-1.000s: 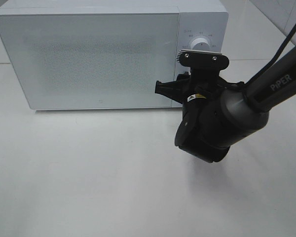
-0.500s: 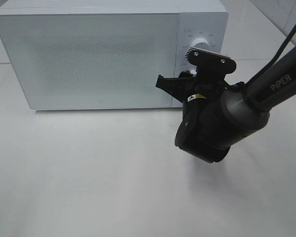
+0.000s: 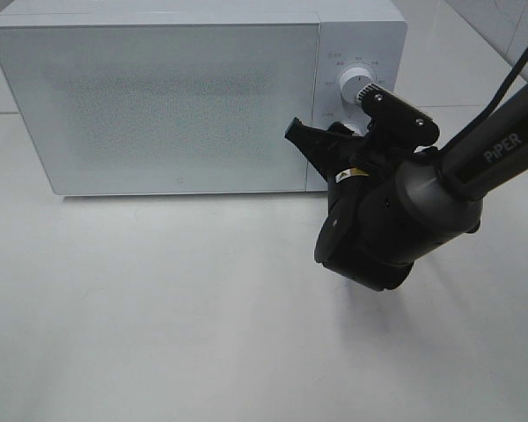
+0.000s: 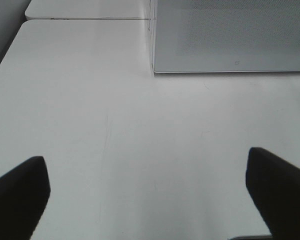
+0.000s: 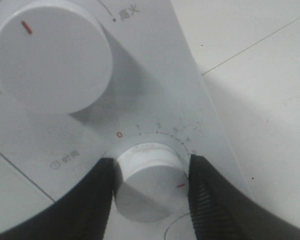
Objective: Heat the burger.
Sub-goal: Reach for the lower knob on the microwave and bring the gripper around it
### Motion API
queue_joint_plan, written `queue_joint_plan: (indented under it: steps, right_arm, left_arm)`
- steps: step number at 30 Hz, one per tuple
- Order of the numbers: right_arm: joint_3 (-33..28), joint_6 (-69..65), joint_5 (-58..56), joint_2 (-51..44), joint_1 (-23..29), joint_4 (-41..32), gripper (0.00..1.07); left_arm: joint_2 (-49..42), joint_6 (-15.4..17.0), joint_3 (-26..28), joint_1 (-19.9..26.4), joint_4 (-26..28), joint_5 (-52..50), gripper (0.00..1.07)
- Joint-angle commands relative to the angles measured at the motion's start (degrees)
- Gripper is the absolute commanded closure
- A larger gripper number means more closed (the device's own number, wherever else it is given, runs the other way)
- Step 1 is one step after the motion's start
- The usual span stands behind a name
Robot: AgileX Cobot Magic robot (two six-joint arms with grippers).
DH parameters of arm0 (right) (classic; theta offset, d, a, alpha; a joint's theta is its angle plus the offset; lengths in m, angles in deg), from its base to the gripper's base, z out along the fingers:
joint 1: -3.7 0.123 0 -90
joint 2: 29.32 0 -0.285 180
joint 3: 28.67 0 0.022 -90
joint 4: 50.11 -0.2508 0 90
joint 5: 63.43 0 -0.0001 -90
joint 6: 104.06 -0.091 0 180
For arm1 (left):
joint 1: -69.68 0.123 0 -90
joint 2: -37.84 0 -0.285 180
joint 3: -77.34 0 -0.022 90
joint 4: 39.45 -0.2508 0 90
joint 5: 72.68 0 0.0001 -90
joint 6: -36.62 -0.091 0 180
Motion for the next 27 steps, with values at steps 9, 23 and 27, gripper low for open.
queue_joint_plan:
  steps: [9, 23, 27]
  right_arm:
    - [0.92, -16.44, 5.04, -0.11, 0.17, 8.82, 1.07]
    - [0.63, -34.21, 4.01, -0.11, 0.17, 10.77, 1.07]
    - [0.63, -37.41, 3.9, -0.11, 0.17, 10.83, 1.07]
  left_arm:
    - [-0.97, 0.4, -0.23, 0.17, 0.06, -0.69, 0.07]
    - [-0.97, 0.4, -0.23, 0.17, 0.06, -0.69, 0.07]
    - [-0.97, 0.4, -0.23, 0.17, 0.06, -0.69, 0.07]
